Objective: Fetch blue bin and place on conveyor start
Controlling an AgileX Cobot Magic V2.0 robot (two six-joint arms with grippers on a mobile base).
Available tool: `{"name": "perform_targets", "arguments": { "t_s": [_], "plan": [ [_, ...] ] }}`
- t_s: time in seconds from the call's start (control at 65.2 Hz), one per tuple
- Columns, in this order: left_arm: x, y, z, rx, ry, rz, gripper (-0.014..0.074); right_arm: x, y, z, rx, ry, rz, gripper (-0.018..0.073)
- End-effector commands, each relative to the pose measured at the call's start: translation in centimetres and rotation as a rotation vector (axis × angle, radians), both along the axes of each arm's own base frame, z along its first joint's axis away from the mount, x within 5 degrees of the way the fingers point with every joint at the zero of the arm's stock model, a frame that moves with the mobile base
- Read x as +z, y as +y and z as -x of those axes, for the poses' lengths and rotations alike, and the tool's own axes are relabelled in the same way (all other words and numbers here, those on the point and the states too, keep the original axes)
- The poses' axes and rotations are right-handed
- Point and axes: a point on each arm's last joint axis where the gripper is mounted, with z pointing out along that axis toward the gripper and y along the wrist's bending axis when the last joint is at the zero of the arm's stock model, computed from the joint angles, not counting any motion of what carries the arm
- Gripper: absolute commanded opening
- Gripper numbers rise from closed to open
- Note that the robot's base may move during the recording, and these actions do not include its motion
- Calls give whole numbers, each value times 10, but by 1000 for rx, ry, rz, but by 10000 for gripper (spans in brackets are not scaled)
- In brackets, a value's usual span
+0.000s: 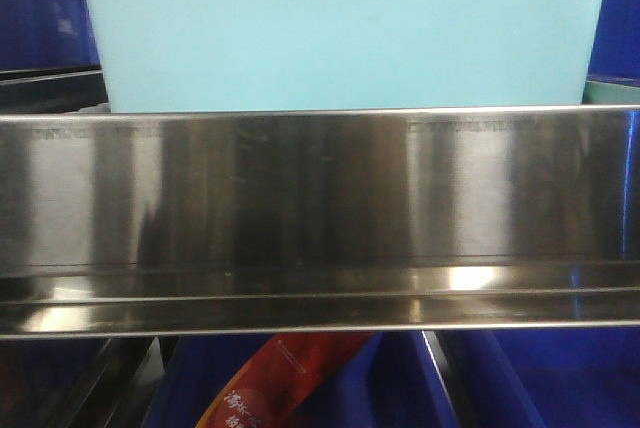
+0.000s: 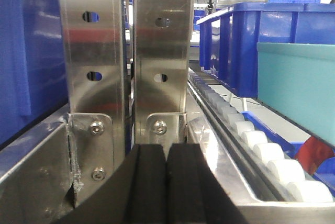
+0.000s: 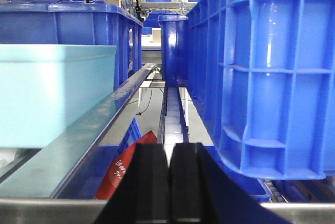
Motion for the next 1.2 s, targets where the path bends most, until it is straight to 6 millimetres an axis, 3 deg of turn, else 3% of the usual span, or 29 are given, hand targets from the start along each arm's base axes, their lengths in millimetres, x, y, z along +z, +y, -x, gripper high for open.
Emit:
{"name": "perform_targets", "arguments": {
  "t_s": [0.0, 0.721, 0.966, 1.058, 1.181],
  "plan": [
    [3, 0, 1, 4, -26, 3, -111, 3, 0, 0, -1, -27, 7, -162],
    [7, 0, 1, 3, -71, 3, -111, 3, 0, 1, -2, -35, 7, -162],
    [17, 0, 3, 1, -172, 1, -111, 16, -2, 3, -16, -177, -21, -162],
    [38, 0, 7, 3, -180, 1, -111, 43, 0, 9, -2, -180, -21, -162],
    [79, 0, 23, 11, -157, -11, -90, 88, 4, 27, 31, -137, -17, -156]
  ]
}}
